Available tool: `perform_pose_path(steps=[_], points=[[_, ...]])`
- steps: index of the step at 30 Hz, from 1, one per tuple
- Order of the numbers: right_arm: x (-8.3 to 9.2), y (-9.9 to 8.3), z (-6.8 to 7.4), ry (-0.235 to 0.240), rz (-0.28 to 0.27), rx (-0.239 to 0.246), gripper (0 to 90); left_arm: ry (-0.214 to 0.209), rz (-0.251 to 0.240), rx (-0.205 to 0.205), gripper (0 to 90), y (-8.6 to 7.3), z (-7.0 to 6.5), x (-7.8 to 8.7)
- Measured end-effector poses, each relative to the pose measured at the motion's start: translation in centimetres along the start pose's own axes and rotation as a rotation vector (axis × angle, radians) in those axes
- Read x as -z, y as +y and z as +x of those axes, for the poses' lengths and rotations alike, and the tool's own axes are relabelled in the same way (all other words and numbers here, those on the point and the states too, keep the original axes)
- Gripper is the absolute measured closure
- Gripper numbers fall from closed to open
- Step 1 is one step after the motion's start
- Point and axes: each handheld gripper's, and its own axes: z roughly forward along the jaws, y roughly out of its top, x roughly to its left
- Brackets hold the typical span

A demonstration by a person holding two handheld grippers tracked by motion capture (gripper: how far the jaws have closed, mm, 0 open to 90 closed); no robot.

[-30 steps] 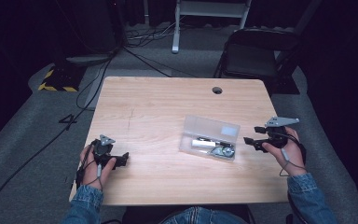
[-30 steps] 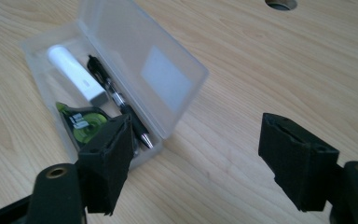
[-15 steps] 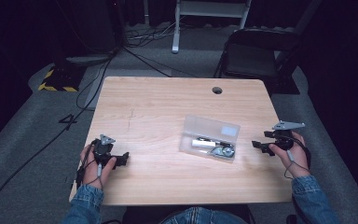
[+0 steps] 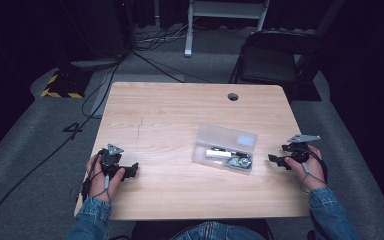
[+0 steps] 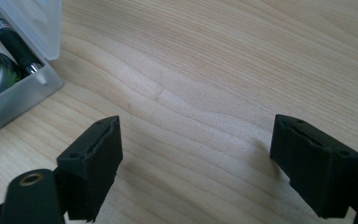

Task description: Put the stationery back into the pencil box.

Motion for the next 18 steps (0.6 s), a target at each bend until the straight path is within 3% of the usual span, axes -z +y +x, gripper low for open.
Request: perform_pose_path(steps=[7,9,12,18], points=[[-0.5,-0.4,0.0,-0.032,-0.037,0.004,15.5,0.002,-0.001,0.000,0.0,0.0,0.0,0.0],[-0.8,-0.4,0.2,-0.047,-0.039,0.008,10.3,0.002,-0.001,0.000,0.0,0.0,0.0,0.0],[-1.1,-0.1,0.4,-0.044,-0.022,0.019,3.4,0.002,-0.001,0.000,0.0,0.0,0.0,0.0],[-1.3,-0.1,0.5,-0.061,-0.012,0.001,0.1,0.003,-0.001,-0.001,0.0,0.0,0.0,0.0]])
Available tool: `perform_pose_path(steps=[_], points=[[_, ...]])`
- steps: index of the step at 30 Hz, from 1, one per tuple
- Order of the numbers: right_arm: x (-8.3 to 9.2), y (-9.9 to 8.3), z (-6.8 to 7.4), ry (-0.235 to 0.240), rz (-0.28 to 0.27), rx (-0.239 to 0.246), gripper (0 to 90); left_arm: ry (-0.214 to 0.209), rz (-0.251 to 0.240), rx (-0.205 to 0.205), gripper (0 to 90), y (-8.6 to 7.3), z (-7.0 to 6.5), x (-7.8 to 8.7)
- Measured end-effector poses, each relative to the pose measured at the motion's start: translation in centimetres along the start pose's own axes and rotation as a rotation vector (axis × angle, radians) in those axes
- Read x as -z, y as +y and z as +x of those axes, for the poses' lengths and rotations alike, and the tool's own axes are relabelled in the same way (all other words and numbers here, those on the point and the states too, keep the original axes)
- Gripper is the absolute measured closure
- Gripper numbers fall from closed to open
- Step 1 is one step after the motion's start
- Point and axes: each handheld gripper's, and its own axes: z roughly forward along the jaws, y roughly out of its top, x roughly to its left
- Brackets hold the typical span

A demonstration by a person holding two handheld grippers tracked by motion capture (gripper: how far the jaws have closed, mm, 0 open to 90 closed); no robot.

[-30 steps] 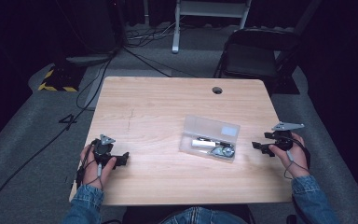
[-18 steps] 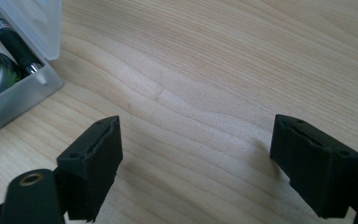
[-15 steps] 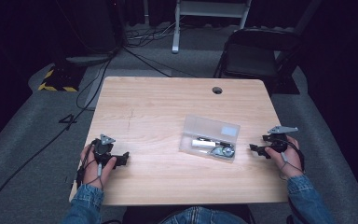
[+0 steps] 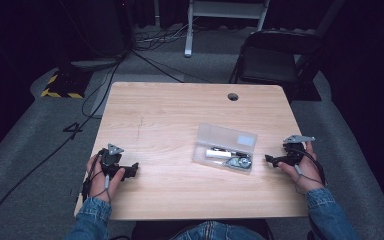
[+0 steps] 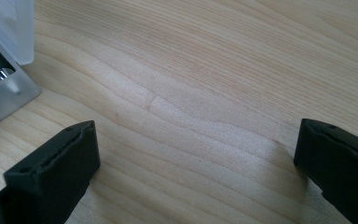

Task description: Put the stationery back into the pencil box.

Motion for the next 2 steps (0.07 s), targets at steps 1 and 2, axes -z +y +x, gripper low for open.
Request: perform_pose_path(steps=[1,2], points=[[0.00,0.01,-0.01,0.001,0.001,0.001,0.1,-0.001,-0.001,0.001,0.0,0.00,-0.01,-0.01],[-0.01,0.01,0.01,-0.001,0.000,-0.001,0.1,-0.001,-0.001,0.001,0.0,0.00,-0.01,-0.01]])
